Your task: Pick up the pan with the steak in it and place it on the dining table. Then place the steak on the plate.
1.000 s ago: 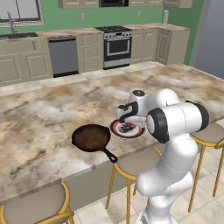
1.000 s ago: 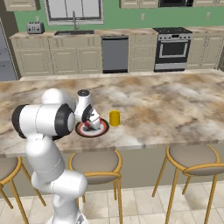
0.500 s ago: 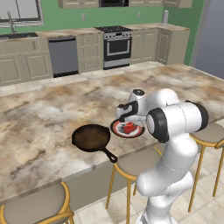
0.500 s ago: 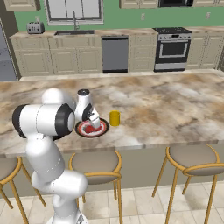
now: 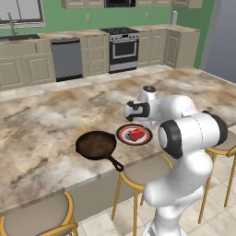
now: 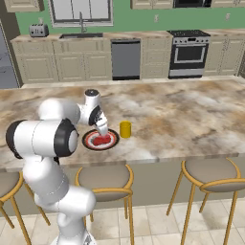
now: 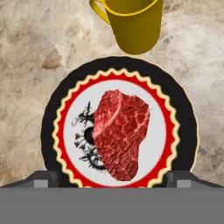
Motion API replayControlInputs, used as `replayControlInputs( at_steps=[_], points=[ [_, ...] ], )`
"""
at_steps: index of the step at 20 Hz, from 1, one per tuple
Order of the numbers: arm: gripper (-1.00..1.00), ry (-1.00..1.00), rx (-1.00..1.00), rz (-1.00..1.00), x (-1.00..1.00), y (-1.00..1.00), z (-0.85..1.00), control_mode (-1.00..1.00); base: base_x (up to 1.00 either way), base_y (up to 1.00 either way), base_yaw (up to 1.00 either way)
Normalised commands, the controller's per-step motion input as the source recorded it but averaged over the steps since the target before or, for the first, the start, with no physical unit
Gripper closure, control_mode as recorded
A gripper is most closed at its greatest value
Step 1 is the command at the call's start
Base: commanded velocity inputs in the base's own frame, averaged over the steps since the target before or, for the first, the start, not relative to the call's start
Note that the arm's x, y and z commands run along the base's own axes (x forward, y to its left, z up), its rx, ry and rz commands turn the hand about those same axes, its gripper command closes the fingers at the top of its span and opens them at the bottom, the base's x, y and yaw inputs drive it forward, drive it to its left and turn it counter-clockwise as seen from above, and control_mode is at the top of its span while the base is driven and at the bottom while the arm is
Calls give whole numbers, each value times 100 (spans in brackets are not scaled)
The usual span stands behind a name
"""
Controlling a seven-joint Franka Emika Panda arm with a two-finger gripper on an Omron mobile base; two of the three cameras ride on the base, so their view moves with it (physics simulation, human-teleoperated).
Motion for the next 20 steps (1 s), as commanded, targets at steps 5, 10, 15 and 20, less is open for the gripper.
replayControlInputs(
  at_steps=[5, 10, 15, 20],
  points=[
    [-100, 5, 9, -6, -50, -17, 66, -100, 0, 0, 0],
    [-100, 2, 7, -4, -72, -15, 59, -100, 0, 0, 0],
    [-100, 0, 7, -2, -76, -13, 57, -100, 0, 0, 0],
    [-100, 0, 3, -3, -66, -3, 58, -100, 0, 0, 0]
  ],
)
